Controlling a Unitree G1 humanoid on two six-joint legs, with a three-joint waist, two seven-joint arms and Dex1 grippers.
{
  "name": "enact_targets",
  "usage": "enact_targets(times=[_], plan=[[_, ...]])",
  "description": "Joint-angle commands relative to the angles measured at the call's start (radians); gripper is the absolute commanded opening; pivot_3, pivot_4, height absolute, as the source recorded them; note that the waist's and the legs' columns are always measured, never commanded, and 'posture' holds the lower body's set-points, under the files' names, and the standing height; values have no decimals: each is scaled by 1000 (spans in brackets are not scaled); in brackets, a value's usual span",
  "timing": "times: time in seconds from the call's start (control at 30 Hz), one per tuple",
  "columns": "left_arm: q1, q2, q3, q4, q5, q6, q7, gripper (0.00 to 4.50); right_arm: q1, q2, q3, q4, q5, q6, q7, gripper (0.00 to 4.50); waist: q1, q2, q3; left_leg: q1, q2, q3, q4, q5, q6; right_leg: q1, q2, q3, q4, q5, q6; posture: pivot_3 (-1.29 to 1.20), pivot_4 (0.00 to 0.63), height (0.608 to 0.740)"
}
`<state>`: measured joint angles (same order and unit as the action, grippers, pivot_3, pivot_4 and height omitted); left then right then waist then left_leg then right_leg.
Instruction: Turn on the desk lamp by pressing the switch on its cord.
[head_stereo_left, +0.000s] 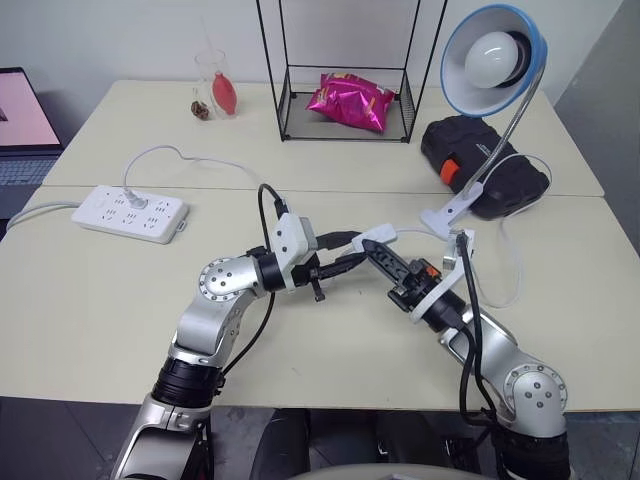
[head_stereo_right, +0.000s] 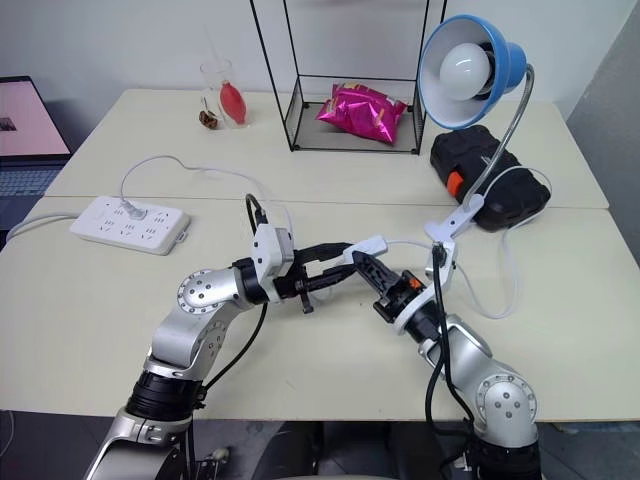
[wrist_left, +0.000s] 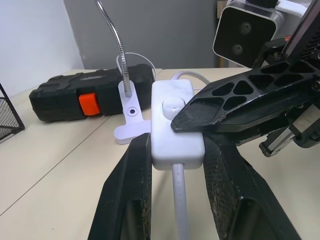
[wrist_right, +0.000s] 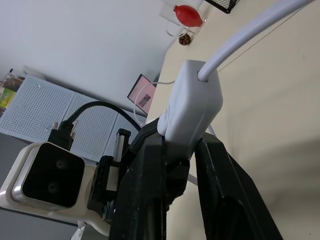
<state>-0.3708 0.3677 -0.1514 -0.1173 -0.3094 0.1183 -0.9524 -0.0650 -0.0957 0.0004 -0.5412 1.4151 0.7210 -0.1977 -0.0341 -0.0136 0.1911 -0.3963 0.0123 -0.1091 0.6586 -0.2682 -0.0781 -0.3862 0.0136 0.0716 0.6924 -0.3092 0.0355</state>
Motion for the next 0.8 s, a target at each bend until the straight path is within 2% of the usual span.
enact_targets(times=[0.03, 0.07, 0.1, 0.27, 0.8], plan=[[4, 5, -18, -54, -8, -15, -14, 1086, -17, 5, -30, -17, 24, -46, 14, 807, 0, 0, 0, 0, 0, 0, 0, 0, 0, 0, 0, 0, 0, 0, 0, 0, 150, 740], [4, 5, -18, -55, -8, -15, -14, 1086, -16, 2, -31, -18, 21, -47, 14, 1149, 0, 0, 0, 0, 0, 0, 0, 0, 0, 0, 0, 0, 0, 0, 0, 0, 150, 740], [3, 6, -18, -55, -8, -14, -14, 1086, -13, -1, -29, -22, 20, -47, 17, 1230, 0, 0, 0, 0, 0, 0, 0, 0, 0, 0, 0, 0, 0, 0, 0, 0, 150, 740], [1, 7, -18, -58, -12, -8, -12, 1086, -1, -17, -28, -33, 50, -50, 15, 2478, 0, 0, 0, 0, 0, 0, 0, 0, 0, 0, 0, 0, 0, 0, 0, 0, 150, 740], [-7, 8, -14, -54, -12, 1, -10, 1086, 42, -56, -25, -42, 80, -67, 31, 2503, 0, 0, 0, 0, 0, 0, 0, 0, 0, -1, 0, 0, 0, 0, 0, 0, 150, 740]])
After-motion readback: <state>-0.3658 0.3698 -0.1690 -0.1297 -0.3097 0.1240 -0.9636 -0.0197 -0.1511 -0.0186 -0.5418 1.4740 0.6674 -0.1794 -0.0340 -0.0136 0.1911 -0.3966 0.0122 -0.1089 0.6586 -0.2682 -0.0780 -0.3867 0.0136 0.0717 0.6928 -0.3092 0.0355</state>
